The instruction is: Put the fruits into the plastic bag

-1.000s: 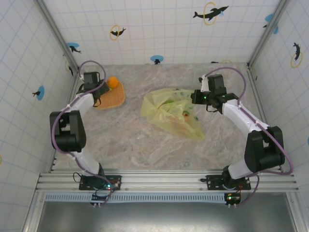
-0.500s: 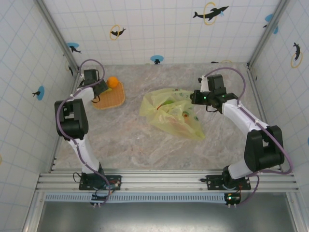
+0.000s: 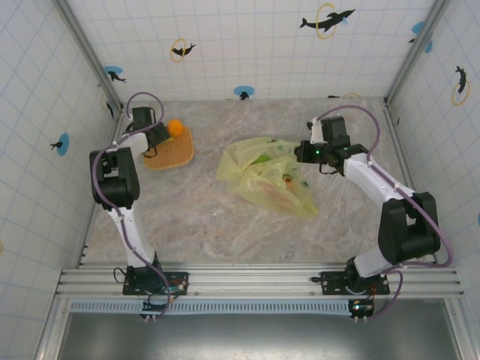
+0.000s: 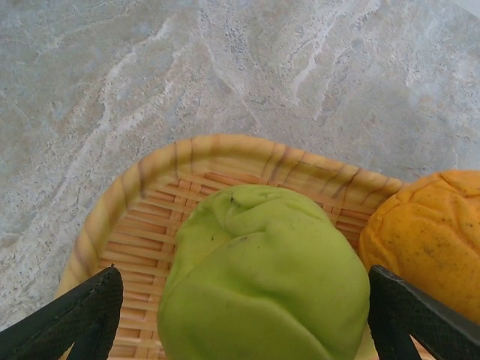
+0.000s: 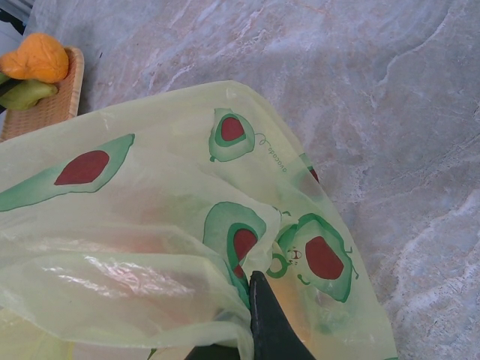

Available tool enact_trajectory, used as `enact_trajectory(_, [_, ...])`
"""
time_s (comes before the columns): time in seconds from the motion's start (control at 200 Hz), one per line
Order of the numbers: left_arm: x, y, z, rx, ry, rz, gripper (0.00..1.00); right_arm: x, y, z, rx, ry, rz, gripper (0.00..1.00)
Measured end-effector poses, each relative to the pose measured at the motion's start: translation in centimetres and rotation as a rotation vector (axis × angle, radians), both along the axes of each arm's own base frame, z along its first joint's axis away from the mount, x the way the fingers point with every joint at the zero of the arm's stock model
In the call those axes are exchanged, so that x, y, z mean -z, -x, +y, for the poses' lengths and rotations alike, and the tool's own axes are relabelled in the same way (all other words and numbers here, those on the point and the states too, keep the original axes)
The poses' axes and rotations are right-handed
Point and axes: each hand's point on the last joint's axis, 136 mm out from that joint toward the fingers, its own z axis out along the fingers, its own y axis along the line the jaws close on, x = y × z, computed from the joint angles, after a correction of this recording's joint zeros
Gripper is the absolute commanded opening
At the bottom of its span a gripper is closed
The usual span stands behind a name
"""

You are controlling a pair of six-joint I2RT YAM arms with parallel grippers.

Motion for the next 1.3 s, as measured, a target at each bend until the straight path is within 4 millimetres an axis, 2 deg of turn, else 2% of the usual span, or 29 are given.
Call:
enact_trajectory(0.215, [0.7, 0.0, -0.1, 0.005, 0.008, 0.010, 0.69, 0.0, 0.0, 0.0, -0.001, -0.001, 0.000, 0.00])
enact_trajectory(0.525, [0.5, 0.2, 0.2, -0.003, 0.011, -0.007, 0.56, 0.0, 0.0, 0.0, -0.001, -0.001, 0.001, 0.00])
enact_trajectory(0.631, [0.3, 1.8, 0.0, -0.006, 0.015, 0.002, 0.54, 0.0, 0.0, 0.0, -0.001, -0.001, 0.000, 0.00])
enact_trajectory(0.721, [-0.2, 4.6, -0.3, -0.014, 0.032, 0.004, 0.52, -0.1, 0.0, 0.0, -0.001, -0.002, -0.002, 0.00])
enact_trajectory(0.776, [-1.2, 6.8, -0.5, -0.022, 0.041, -0.008, 0.52, -0.2, 0.1, 0.0, -0.002, -0.004, -0.004, 0.00])
enact_trajectory(0.836, [-2.5, 8.3, -0.7, -0.031, 0.058, -0.032, 0.51, -0.5, 0.1, 0.1, -0.004, -0.008, -0.008, 0.00])
enact_trajectory(1.001, [-8.2, 12.2, -1.6, -0.037, 0.110, -0.189, 0.48, -1.1, 0.3, 0.4, -0.016, -0.025, -0.021, 0.00])
enact_trajectory(1.191, [-13.3, 14.5, -3.4, 0.010, 0.186, -0.328, 0.48, -1.5, 0.2, 1.0, -0.028, -0.044, -0.032, 0.00])
enact_trajectory(1.251, [-15.2, 15.0, -4.7, 0.048, 0.213, -0.375, 0.48, -1.6, 0.3, 1.2, -0.033, -0.050, -0.033, 0.00])
enact_trajectory(1.301, [-16.9, 15.5, -6.5, 0.104, 0.232, -0.415, 0.48, -1.7, 0.4, 1.4, -0.038, -0.054, -0.034, 0.00])
